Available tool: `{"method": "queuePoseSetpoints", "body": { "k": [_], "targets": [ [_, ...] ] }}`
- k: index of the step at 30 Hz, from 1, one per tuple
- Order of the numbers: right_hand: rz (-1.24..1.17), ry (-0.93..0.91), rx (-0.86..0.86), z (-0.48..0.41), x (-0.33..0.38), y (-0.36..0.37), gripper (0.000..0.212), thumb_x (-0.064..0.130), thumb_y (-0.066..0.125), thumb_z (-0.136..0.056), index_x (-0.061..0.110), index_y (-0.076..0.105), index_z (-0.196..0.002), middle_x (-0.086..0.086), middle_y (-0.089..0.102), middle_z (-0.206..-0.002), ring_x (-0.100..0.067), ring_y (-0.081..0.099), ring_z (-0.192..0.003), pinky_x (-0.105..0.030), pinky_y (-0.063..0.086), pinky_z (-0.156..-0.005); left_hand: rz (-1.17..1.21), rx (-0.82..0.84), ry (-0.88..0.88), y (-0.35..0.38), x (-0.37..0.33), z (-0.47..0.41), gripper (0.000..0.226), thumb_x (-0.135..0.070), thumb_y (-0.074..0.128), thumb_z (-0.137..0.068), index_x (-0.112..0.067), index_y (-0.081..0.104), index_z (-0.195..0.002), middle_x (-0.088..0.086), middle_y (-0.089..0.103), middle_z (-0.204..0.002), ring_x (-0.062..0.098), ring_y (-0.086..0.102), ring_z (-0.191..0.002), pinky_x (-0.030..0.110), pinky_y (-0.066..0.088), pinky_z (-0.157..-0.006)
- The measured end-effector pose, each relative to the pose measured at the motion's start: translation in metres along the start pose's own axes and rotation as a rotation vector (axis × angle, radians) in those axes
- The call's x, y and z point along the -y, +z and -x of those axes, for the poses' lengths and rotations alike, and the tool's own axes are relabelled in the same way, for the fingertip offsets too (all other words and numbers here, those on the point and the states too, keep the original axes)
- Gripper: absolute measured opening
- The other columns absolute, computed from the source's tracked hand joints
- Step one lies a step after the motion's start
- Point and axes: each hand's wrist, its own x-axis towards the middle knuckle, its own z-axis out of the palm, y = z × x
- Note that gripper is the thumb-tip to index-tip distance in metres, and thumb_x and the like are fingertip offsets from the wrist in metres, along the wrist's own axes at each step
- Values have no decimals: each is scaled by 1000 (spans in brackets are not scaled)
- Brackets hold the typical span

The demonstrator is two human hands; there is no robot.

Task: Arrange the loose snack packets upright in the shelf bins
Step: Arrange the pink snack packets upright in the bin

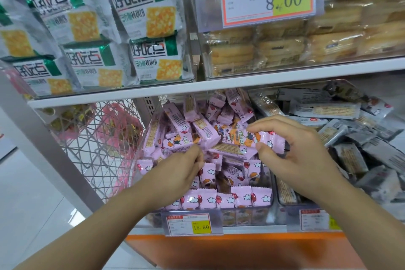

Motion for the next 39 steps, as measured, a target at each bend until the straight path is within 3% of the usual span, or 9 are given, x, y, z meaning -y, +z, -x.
{"method": "queuePoseSetpoints", "body": {
  "k": [9, 17, 21, 24, 28, 36, 39],
  "targets": [
    [-3, 3, -1, -1, -2, -1, 25, 17, 58, -79, 28, 67, -99, 22, 63, -102, 6, 57, -100, -3, 36, -90, 144, -159, 23, -2, -7, 12, 19, -42, 23, -94, -29, 33, -87, -7, 35, -55, 9, 32, -48, 23, 27, -48],
    [-12, 9, 0, 0, -1, 1, 24, 17, 58, -78, 28, 67, -98, 23, 63, -102, 7, 57, -100, -5, 39, -87, -17, 98, 17, 3, -5, 3, 14, -25, 34, -102, -29, 36, -89, -6, 42, -57, 8, 40, -53, 26, 32, -58],
    [-24, 9, 7, 1, -2, -2, 25, 18, 58, -78, 30, 66, -98, 23, 63, -102, 6, 57, -100, -6, 40, -88, -14, 127, 0, -3, 0, -4, 16, -27, 40, -102, -37, 50, -95, -14, 48, -57, 1, 45, -54, 20, 30, -53],
    [-24, 11, -4, 0, -2, -2, 24, 18, 58, -78, 29, 66, -98, 22, 63, -101, 6, 58, -99, -6, 40, -88, 56, 78, 7, -8, -2, -4, 20, -34, 49, -97, -30, 67, -105, -31, 56, -69, -9, 54, -71, 9, 38, -61],
    [-13, 7, -7, -1, -2, 0, 24, 18, 58, -78, 26, 68, -99, 21, 64, -101, 5, 58, -99, -7, 41, -86, 40, 71, 62, -6, 1, -5, 15, -33, 66, -87, -23, 73, -96, -18, 63, -90, 0, 58, -84, 14, 45, -74],
    [-18, 7, 18, 1, -2, -1, 24, 27, 54, -80, 25, 68, -100, 20, 64, -102, 4, 59, -99, -8, 41, -87, -202, 202, -5, -14, 0, -15, 17, -39, 61, -91, -30, 71, -101, -20, 65, -100, -1, 58, -89, 29, 49, -83],
    [-33, 13, 22, 2, 1, -5, 23, 23, 55, -80, 27, 68, -99, 20, 64, -101, 4, 58, -99, -5, 39, -87, -96, 278, -15, -25, -3, -13, 22, -38, 57, -93, -31, 70, -110, -27, 63, -98, -7, 59, -89, 19, 48, -85]
  ]
}}
